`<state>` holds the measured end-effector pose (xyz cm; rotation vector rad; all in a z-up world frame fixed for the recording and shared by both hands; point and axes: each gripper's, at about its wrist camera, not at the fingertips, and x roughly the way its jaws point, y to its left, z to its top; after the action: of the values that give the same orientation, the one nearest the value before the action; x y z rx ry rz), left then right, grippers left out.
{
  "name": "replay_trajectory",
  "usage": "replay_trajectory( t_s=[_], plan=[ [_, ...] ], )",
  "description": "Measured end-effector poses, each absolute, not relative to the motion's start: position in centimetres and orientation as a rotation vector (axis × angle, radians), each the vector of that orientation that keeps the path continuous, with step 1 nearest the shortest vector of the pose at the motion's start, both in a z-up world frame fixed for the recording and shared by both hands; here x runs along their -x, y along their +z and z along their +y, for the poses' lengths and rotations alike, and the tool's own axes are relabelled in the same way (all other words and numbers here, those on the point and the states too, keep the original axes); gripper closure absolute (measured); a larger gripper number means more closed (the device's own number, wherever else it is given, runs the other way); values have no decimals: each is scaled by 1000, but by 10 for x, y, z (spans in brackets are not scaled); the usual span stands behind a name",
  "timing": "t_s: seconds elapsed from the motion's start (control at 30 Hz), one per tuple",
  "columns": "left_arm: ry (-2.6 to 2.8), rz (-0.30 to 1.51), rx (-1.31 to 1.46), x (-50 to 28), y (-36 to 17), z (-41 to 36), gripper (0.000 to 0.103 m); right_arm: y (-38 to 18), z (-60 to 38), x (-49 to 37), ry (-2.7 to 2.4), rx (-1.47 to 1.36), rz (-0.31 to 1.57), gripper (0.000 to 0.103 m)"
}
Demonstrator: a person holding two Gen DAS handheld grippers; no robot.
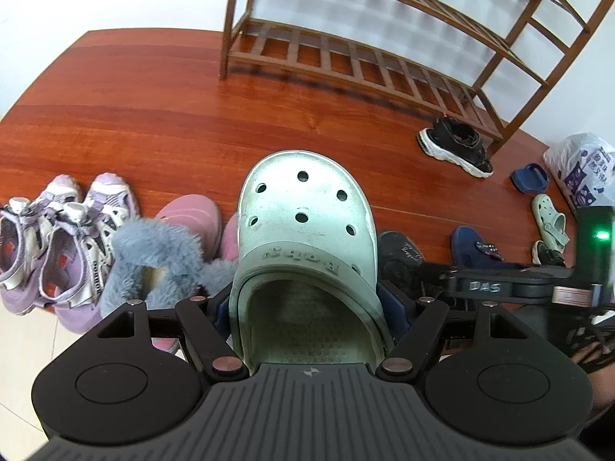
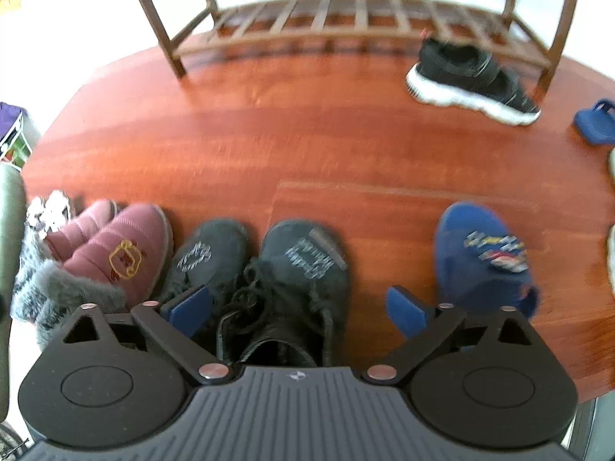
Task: Organize scattered shoes
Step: 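Grasp the navy blue slide with the right tool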
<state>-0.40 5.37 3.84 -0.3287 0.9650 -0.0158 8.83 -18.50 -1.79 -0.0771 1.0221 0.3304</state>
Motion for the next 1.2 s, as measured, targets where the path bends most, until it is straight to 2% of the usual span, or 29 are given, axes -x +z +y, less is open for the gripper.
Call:
replay_trajectory(
  t_s=[0.27, 0.57, 0.93, 1.2],
  plan=[
    [-53, 970, 325, -7, 37, 40, 29, -13, -235, -95, 202, 76, 990, 1],
    [-76, 983, 297, -16, 38, 24, 29, -50, -283, -116, 87, 109, 1049, 1],
    [-63, 989, 257, -20, 48, 11, 29, -84, -287, -131, 116, 104, 1084, 1],
    [-64, 992, 253, -29, 49, -10, 29, -90, -296, -137, 159, 105, 1094, 22]
  ],
)
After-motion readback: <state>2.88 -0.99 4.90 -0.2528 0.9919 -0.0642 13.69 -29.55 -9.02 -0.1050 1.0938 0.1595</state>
